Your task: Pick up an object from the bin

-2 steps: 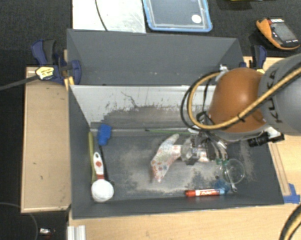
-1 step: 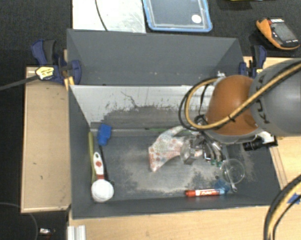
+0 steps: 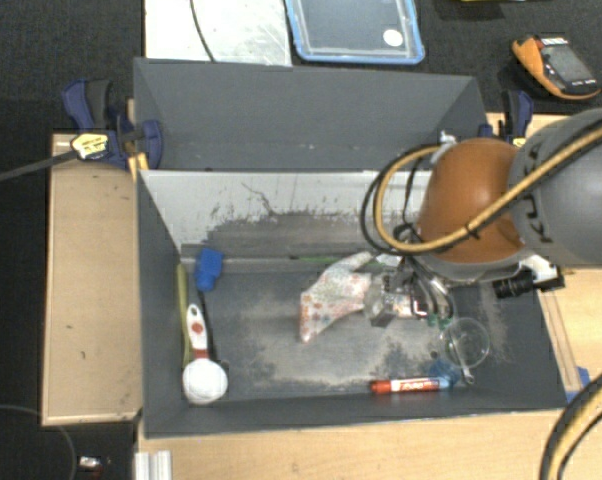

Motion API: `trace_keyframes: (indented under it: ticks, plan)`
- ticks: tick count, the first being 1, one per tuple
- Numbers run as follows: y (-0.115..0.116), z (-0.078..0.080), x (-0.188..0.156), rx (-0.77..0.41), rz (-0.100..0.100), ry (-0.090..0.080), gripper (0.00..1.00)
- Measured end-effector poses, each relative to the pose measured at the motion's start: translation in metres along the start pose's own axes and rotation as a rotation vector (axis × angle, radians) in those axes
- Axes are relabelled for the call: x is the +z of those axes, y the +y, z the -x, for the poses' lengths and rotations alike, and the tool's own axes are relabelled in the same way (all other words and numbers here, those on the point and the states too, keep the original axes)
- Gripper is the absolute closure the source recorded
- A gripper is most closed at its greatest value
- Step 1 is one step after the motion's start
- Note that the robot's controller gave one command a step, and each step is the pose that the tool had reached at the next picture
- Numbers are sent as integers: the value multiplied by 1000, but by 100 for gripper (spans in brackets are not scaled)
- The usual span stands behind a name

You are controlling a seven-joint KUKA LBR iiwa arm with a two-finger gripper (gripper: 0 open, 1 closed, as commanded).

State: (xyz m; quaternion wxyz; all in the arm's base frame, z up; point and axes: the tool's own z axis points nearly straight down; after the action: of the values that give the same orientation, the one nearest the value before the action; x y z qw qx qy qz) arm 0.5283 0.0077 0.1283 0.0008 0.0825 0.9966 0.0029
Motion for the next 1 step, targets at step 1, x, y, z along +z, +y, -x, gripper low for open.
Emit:
trace_keyframes:
  ticks: [1]
  plan:
    - [27, -3, -5, 20, 3, -18, 100]
